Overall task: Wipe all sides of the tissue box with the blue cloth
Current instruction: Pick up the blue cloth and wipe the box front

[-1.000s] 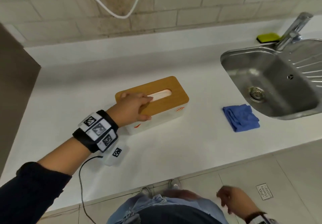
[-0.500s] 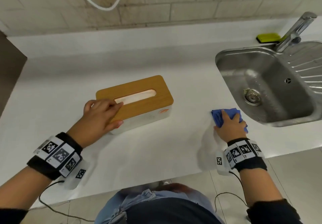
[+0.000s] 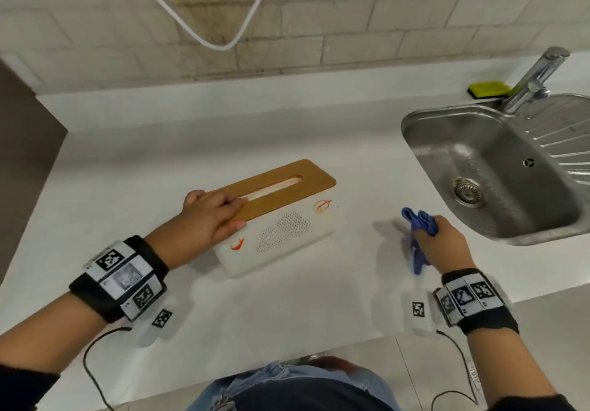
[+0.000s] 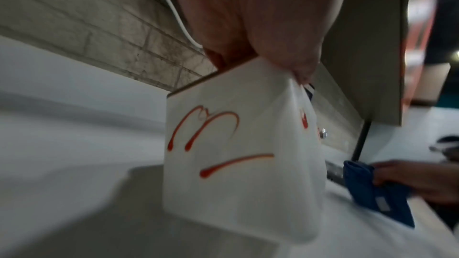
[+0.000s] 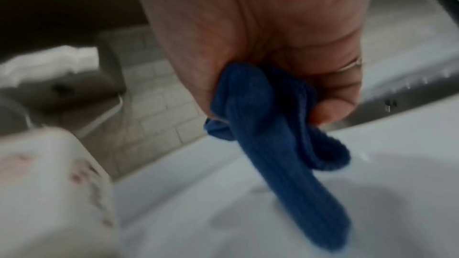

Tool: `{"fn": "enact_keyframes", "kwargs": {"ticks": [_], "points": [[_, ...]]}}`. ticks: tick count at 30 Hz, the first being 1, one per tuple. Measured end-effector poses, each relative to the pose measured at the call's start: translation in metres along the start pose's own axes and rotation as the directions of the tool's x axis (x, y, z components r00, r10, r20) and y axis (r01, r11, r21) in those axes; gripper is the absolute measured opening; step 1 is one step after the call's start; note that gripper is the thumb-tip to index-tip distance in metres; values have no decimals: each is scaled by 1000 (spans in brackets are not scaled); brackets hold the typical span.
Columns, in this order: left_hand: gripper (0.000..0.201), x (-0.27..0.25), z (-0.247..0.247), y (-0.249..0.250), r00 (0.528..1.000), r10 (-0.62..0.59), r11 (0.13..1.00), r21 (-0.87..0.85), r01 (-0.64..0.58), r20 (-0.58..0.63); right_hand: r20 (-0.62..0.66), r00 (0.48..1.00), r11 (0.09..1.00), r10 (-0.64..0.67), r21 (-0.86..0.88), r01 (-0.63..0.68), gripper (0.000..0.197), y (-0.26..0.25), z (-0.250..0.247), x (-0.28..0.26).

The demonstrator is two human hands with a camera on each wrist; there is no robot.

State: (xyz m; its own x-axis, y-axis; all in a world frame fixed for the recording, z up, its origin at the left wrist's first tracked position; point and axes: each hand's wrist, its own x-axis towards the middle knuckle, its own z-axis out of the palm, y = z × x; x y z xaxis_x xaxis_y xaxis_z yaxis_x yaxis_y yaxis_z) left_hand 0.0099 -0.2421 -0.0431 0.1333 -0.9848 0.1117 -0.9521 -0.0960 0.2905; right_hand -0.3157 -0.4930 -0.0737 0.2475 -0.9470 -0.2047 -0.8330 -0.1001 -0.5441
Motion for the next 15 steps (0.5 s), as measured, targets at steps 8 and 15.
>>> {"fn": "enact_keyframes", "kwargs": {"ticks": [8,15], "points": [[46,7,-13,-30,978,-76,944,-301,133,194,-408,792,720,-454,355,596,39,-104,37,-75],[46,13,-18,-31,976,-119,924,-339,175,180,-267,590,618,-762,-30,785,41,-139,81,-60]]}}
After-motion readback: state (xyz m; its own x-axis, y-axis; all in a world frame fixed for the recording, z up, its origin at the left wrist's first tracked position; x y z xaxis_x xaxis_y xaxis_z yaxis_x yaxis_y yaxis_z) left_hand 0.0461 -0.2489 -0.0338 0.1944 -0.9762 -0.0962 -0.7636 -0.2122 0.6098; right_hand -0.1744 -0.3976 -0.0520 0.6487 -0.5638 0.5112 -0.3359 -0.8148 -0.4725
